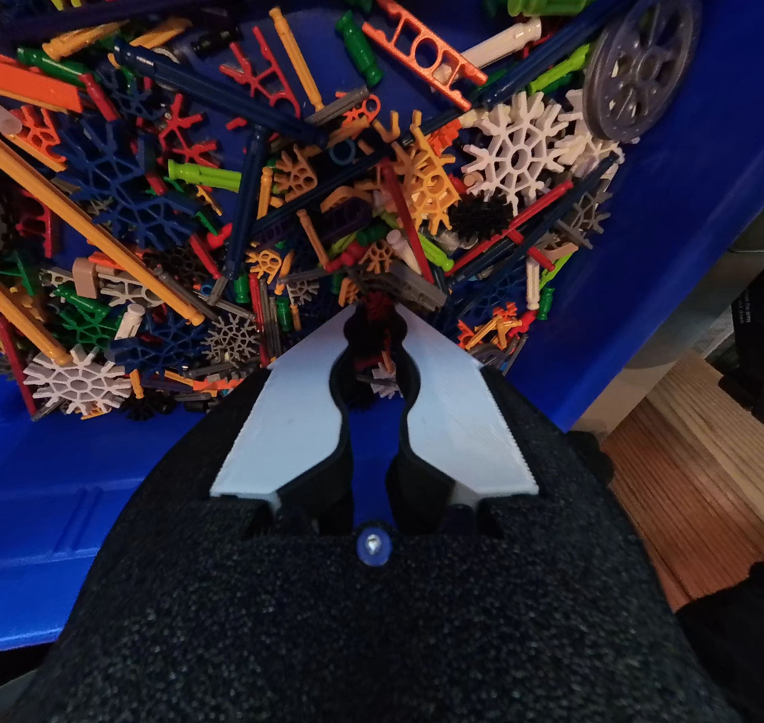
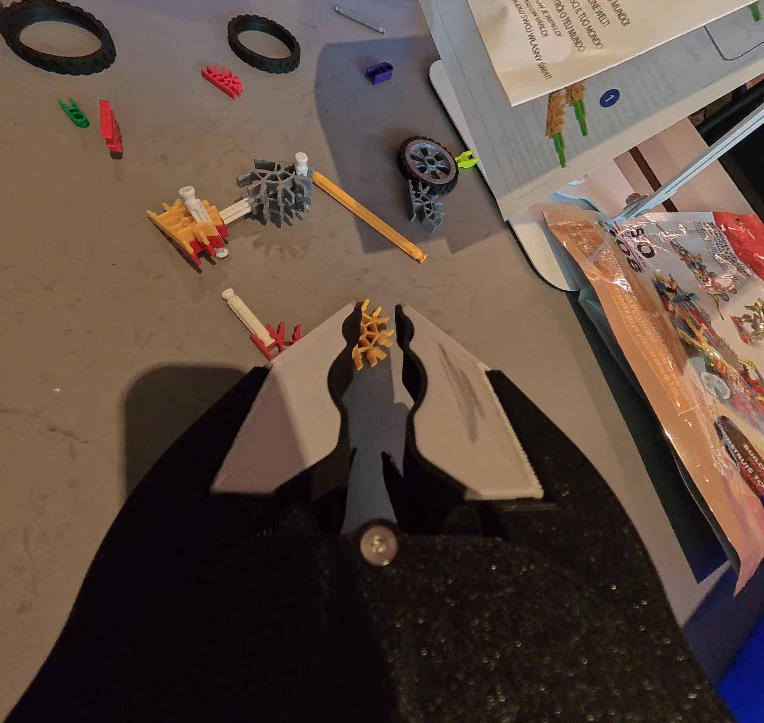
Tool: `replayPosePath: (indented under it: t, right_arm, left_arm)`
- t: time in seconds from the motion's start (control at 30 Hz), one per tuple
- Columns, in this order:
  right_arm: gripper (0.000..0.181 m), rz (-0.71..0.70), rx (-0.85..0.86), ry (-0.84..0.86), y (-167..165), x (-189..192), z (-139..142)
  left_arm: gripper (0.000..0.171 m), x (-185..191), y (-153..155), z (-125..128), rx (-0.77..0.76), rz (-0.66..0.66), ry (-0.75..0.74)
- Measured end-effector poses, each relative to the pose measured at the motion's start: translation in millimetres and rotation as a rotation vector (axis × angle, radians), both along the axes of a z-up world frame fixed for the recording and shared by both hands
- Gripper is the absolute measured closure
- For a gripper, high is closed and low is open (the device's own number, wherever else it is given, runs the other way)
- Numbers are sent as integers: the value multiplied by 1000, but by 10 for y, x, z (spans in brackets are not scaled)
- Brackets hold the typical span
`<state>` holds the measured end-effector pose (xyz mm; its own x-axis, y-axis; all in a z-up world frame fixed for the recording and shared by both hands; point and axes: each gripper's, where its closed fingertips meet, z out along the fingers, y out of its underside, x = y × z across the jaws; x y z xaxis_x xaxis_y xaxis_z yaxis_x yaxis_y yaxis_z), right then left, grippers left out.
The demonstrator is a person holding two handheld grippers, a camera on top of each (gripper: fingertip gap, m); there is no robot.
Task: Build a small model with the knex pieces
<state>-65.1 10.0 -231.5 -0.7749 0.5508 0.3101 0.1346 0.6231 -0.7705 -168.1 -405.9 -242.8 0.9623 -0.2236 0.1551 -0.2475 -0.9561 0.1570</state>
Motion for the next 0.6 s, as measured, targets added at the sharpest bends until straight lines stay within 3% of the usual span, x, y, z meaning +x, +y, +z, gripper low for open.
replayPosePath:
  t: [0.6]
  right_arm:
    - [166, 3, 1, -2, -4, 7, 0]
  left_arm:
    - [169, -60, 106, 253, 145, 46, 52]
